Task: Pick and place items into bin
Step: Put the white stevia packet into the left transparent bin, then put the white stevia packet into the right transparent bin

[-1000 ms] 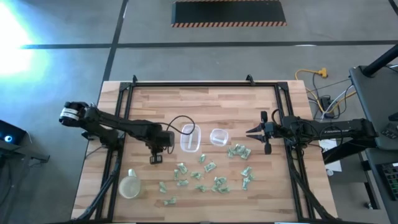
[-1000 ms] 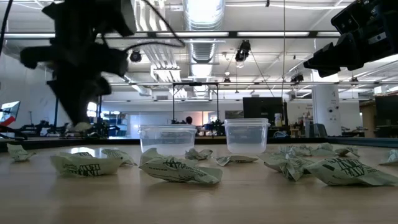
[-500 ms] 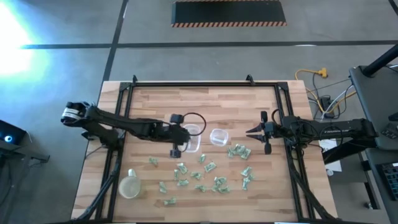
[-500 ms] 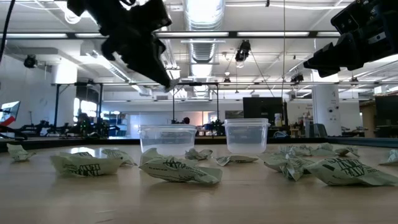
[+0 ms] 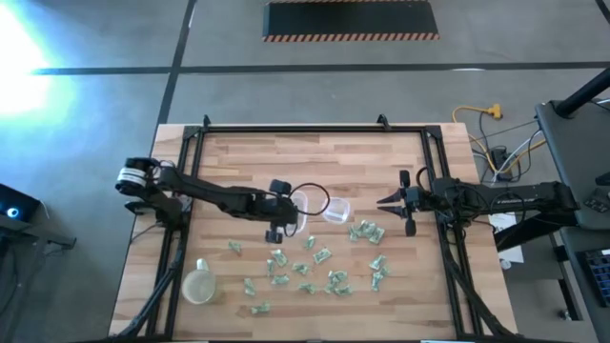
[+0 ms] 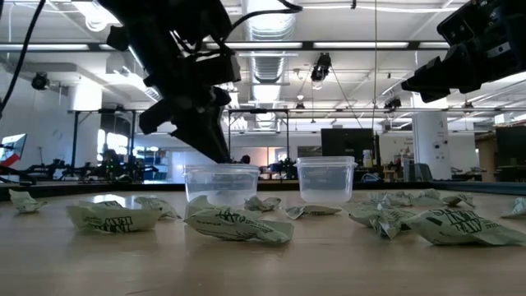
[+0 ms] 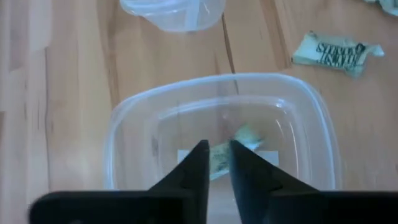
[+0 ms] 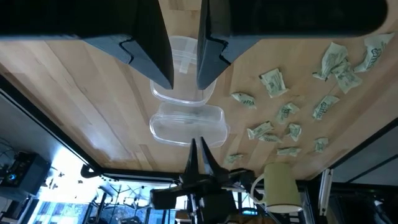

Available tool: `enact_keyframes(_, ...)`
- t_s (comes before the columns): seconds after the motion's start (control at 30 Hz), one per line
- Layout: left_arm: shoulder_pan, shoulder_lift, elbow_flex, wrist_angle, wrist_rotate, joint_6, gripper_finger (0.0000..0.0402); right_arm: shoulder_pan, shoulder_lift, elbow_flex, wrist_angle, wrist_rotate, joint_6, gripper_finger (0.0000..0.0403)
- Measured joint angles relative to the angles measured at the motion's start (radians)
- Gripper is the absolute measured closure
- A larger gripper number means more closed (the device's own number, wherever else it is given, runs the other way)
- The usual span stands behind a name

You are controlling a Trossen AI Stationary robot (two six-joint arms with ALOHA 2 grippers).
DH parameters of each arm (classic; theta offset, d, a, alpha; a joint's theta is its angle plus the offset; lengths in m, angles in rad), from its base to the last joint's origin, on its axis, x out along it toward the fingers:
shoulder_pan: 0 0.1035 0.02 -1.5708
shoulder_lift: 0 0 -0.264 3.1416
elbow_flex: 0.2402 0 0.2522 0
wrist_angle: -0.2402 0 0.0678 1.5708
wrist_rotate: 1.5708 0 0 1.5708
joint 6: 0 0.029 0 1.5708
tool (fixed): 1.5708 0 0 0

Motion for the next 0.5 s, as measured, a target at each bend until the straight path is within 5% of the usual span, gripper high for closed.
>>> enact_keyframes(0.13, 0.000, -0.007, 0.015, 0.000, -0.002, -0.001, 0.0306, 0.000, 0.001, 0.000, -0.002, -0.005, 0.034, 0.0342)
enact_keyframes(0.33, -0.002, -0.067, 0.019, 0.003, -0.003, -0.007, 0.0277, 0.025, 0.034, 0.000, -0.010, -0.147, 0.045, 0.0342)
enact_keyframes(0.5, -0.004, -0.099, 0.004, -0.001, -0.003, -0.062, 0.0276, 0.101, 0.149, 0.000, -0.011, -0.079, 0.050, 0.0342)
